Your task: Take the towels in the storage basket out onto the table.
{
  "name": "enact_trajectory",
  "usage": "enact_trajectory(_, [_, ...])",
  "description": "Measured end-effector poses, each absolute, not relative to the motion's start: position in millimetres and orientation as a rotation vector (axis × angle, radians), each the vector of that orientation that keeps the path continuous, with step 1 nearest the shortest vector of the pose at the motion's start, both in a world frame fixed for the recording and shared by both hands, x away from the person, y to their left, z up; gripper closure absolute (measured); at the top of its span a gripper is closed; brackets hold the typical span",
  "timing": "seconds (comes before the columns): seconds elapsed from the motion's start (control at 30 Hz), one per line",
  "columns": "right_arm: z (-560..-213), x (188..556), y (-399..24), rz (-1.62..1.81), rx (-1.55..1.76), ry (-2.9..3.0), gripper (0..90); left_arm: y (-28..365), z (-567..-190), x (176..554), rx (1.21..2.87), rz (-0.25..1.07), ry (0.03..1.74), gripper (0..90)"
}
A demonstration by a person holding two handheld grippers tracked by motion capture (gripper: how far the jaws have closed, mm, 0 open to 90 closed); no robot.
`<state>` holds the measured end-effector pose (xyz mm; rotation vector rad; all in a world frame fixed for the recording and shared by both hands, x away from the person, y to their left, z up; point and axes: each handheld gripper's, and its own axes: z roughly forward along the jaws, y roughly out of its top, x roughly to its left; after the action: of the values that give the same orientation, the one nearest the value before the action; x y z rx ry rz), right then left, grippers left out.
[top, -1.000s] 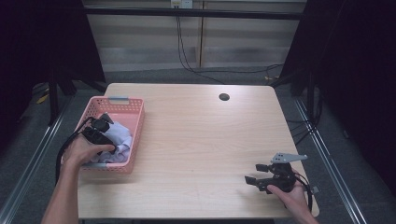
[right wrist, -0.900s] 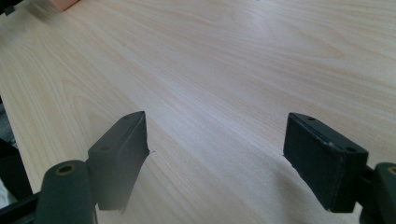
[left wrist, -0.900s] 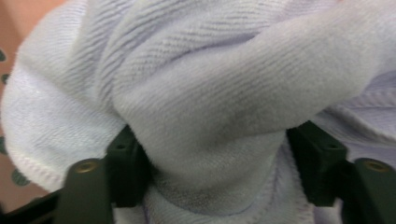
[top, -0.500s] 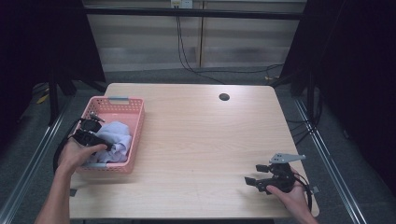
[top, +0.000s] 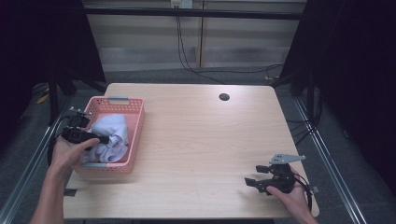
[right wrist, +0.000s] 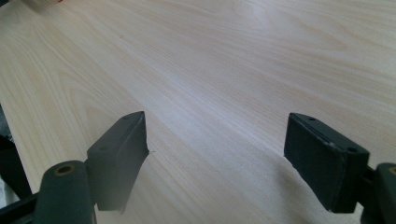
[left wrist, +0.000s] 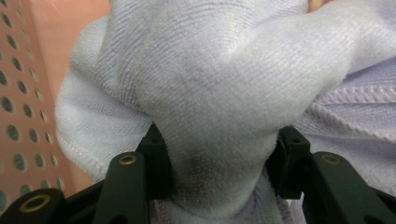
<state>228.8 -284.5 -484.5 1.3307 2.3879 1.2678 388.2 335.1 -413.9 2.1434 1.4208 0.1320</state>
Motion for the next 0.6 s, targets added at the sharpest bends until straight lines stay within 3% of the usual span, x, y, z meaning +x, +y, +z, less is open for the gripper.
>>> enact_trajectory(0.6, [-485,228,-285,1.266,1.326,2.394,20.7,340,-376,377,2.001,0.226,1.345,51.0])
